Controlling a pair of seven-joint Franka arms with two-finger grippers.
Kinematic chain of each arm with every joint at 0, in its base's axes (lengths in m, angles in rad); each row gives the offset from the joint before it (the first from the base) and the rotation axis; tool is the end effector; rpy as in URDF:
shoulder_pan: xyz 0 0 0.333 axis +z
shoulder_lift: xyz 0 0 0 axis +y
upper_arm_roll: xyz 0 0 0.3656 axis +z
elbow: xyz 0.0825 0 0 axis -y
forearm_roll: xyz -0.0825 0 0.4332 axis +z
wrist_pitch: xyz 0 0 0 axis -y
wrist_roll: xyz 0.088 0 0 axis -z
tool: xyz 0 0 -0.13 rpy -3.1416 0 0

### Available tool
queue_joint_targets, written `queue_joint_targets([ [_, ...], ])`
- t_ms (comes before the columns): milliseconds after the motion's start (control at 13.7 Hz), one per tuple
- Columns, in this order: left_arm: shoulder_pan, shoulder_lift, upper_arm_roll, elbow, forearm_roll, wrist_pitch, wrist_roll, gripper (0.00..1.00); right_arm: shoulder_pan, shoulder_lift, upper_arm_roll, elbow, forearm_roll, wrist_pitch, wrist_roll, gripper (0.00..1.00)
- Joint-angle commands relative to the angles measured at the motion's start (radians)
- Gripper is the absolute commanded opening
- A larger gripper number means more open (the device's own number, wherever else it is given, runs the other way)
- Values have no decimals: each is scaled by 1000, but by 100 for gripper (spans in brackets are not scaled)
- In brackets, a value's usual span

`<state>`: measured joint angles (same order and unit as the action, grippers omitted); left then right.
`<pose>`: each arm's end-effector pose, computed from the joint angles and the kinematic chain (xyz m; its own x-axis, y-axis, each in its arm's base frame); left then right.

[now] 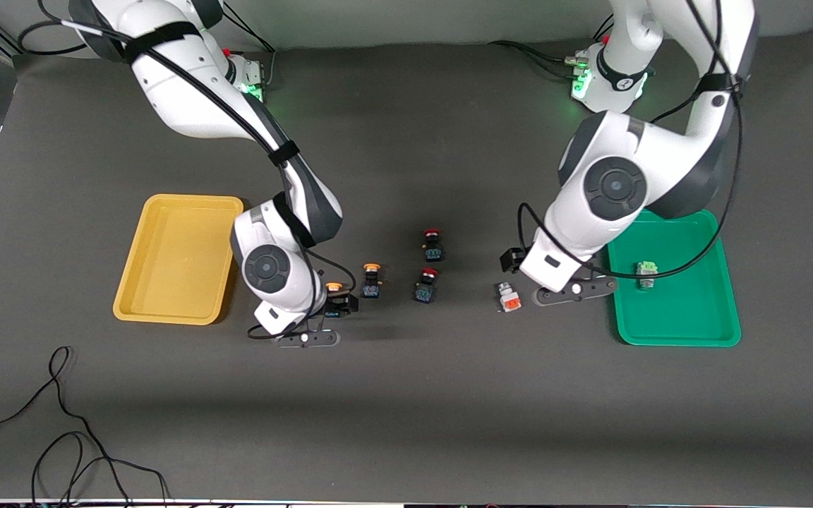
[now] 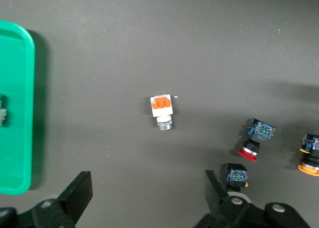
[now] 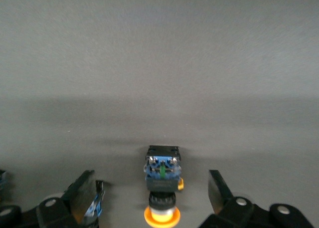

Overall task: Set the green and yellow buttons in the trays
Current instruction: 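Grasp the yellow button with the right gripper while the left grasps orange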

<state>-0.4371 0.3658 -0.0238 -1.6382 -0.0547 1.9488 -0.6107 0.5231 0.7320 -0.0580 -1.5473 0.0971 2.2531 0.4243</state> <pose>0.6402 -0.3214 0.4035 0.9821 0.1707 -0.0790 0.1725 -0.9849 0.0157 0.6862 0.3563 0.1990 0.9993 -0.0066 -0.0374 -0.0074 -0.9997 -0.0216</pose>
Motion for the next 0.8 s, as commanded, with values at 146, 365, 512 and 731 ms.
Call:
queue_joint_targets([
  [146, -9, 157, 18, 15, -2, 142, -52, 100, 35, 30, -19, -8, -22, 54, 53, 100],
  [365, -28, 240, 18, 6, -2, 234, -79, 100, 37, 32, -19, -34, -23, 56, 70, 100],
  [512, -51, 278, 18, -17, 3, 310, -118, 100, 35, 32, -20, -39, -81, 56, 64, 72],
  [731, -61, 311, 18, -43, 4, 360, -161, 100, 35, 33, -19, -42, -142, 54, 157, 24],
])
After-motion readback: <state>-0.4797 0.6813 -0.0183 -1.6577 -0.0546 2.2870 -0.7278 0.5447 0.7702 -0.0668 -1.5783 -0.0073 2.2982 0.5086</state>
